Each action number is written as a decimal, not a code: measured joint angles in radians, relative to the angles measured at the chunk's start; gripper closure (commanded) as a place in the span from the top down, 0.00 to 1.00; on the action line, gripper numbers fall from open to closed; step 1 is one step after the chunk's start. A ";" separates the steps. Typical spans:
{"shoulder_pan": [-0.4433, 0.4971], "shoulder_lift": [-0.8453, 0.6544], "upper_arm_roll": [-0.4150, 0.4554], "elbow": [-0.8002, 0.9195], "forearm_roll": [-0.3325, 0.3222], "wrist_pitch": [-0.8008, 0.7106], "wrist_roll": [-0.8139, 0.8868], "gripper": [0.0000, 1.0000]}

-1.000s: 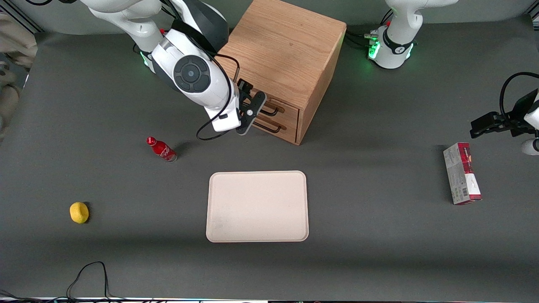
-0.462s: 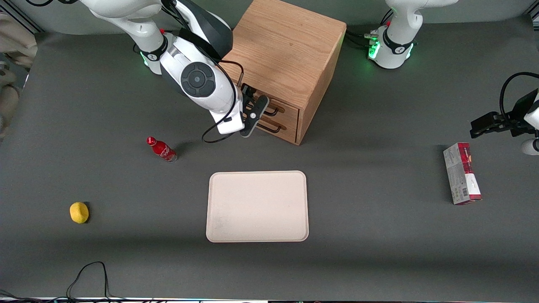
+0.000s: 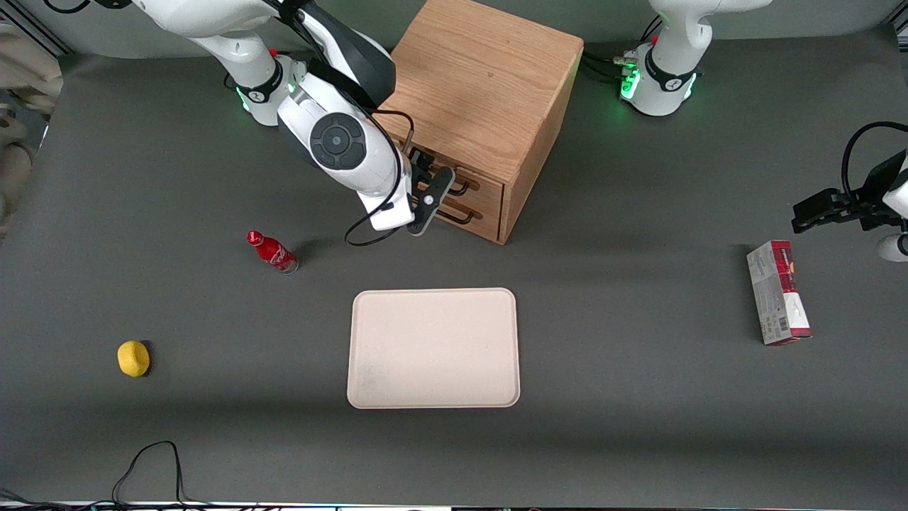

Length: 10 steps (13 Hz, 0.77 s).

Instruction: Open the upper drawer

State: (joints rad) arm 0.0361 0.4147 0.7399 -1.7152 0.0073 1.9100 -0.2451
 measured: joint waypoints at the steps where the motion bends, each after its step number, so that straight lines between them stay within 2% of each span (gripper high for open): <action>1: -0.001 0.004 0.000 0.001 -0.011 0.002 -0.008 1.00; 4: -0.006 0.007 -0.006 0.008 -0.050 0.013 -0.021 1.00; 10: -0.012 0.030 -0.106 0.074 -0.055 0.014 -0.125 1.00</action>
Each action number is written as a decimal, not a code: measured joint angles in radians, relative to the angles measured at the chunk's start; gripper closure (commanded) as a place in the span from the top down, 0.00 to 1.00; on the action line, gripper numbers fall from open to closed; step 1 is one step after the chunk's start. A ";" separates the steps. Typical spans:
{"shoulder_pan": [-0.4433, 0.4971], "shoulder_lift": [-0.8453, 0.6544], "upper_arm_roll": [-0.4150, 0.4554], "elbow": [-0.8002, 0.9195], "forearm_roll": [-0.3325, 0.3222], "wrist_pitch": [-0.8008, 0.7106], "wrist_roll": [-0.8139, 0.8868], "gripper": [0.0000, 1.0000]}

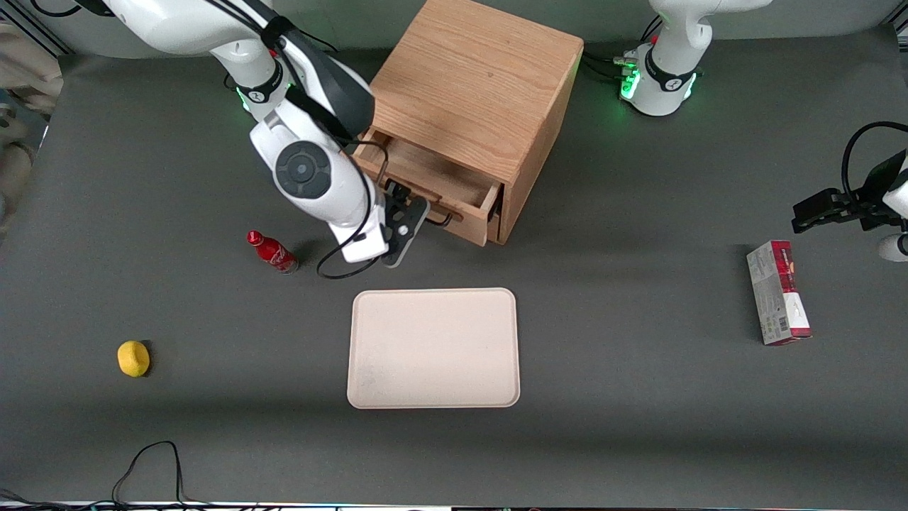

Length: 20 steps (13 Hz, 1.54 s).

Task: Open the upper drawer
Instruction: 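Keep pulling the upper drawer out with the right gripper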

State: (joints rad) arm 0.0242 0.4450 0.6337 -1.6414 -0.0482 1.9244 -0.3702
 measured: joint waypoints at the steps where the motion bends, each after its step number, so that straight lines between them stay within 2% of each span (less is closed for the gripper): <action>1: -0.001 0.010 -0.020 0.018 0.000 0.000 -0.019 1.00; 8: -0.008 0.102 -0.116 0.162 0.000 -0.003 -0.069 1.00; 17: -0.008 0.110 -0.146 0.224 -0.004 -0.043 -0.087 1.00; 20: -0.008 0.111 -0.159 0.245 -0.087 -0.042 -0.087 1.00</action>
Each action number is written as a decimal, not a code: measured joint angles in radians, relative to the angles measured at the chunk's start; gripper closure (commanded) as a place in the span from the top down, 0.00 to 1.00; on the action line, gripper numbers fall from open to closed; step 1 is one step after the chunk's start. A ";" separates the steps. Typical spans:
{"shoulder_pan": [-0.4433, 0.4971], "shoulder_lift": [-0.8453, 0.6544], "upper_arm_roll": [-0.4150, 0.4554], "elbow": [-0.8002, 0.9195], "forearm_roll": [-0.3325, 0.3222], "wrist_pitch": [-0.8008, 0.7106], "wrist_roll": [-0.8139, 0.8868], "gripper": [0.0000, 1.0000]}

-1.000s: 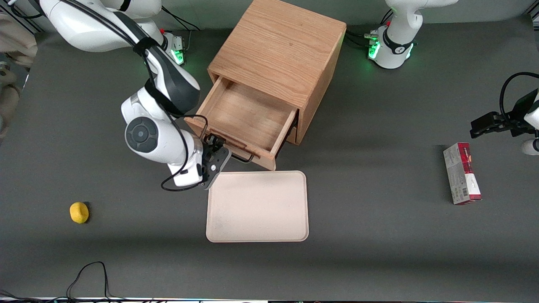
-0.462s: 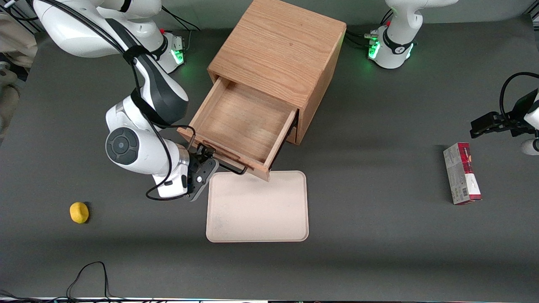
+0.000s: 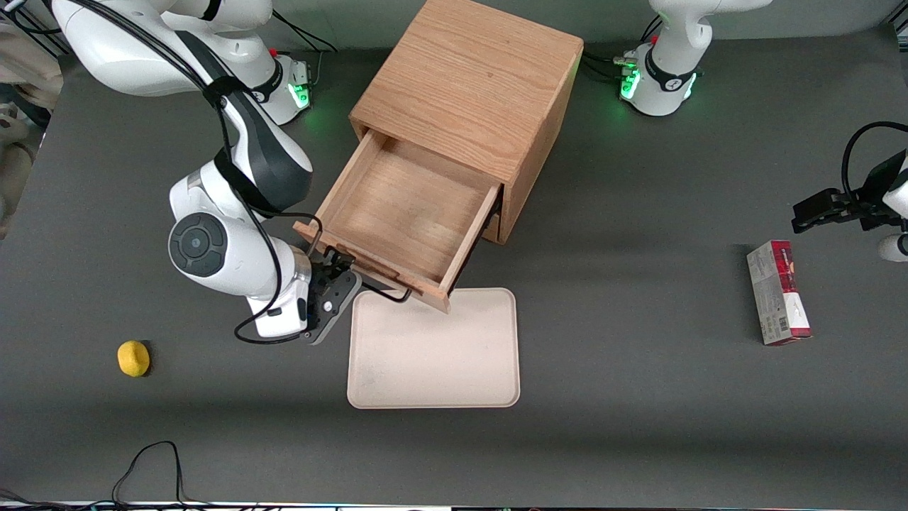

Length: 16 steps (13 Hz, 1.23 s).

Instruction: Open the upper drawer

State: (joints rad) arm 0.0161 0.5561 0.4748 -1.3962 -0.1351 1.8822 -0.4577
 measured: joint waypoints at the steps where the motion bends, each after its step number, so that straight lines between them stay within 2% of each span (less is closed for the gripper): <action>1: 0.000 0.000 -0.005 0.019 -0.034 0.000 0.000 1.00; 3: -0.001 -0.001 -0.034 0.091 -0.059 -0.001 0.000 1.00; 5: -0.006 -0.007 -0.076 0.161 -0.044 -0.018 0.000 1.00; 8: -0.006 -0.033 -0.165 0.199 0.097 -0.056 0.001 1.00; 10: -0.005 -0.077 -0.243 0.201 0.176 -0.174 0.063 1.00; 13: -0.006 -0.183 -0.333 0.148 0.203 -0.297 0.230 1.00; 16: -0.004 -0.330 -0.405 -0.010 0.203 -0.304 0.277 1.00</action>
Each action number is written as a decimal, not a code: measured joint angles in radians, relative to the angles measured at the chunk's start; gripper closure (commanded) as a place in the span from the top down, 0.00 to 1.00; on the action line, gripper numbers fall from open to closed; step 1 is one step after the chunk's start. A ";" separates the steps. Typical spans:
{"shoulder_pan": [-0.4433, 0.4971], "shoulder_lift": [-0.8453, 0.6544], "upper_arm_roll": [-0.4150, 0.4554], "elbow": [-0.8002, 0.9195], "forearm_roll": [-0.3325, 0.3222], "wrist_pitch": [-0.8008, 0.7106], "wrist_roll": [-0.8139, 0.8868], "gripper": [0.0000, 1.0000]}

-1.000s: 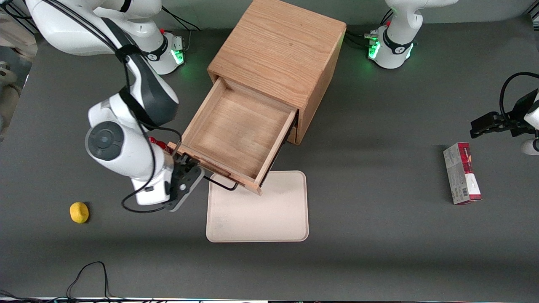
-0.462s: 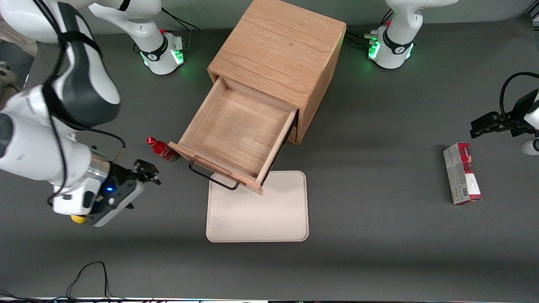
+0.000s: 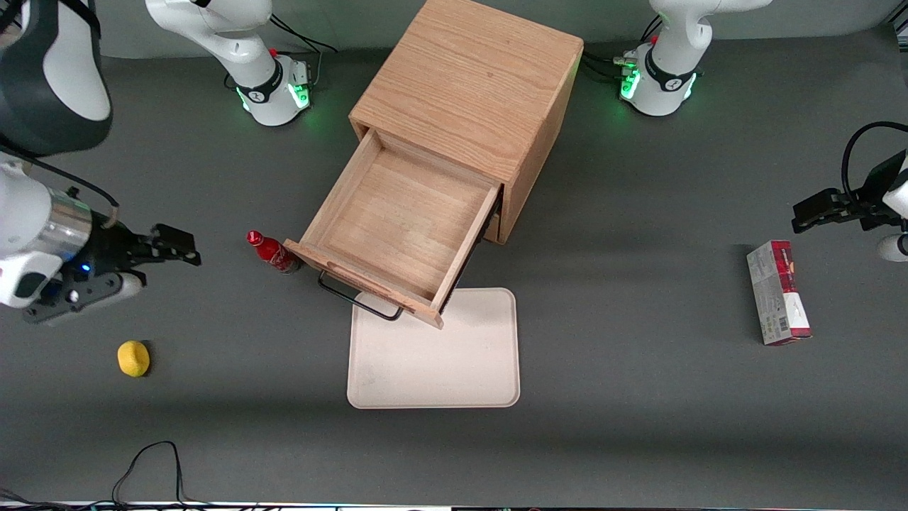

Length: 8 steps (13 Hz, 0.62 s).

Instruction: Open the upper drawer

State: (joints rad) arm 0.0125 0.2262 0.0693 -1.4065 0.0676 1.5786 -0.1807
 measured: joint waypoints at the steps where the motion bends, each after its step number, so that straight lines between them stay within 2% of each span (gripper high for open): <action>1: -0.001 -0.050 -0.024 -0.051 -0.003 -0.001 0.019 1.00; 3: -0.002 -0.154 -0.055 -0.159 -0.008 -0.002 0.121 1.00; 8: -0.001 -0.386 -0.060 -0.401 -0.033 0.030 0.264 1.00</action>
State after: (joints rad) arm 0.0115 -0.1597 0.0092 -1.8078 0.0349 1.6083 0.0831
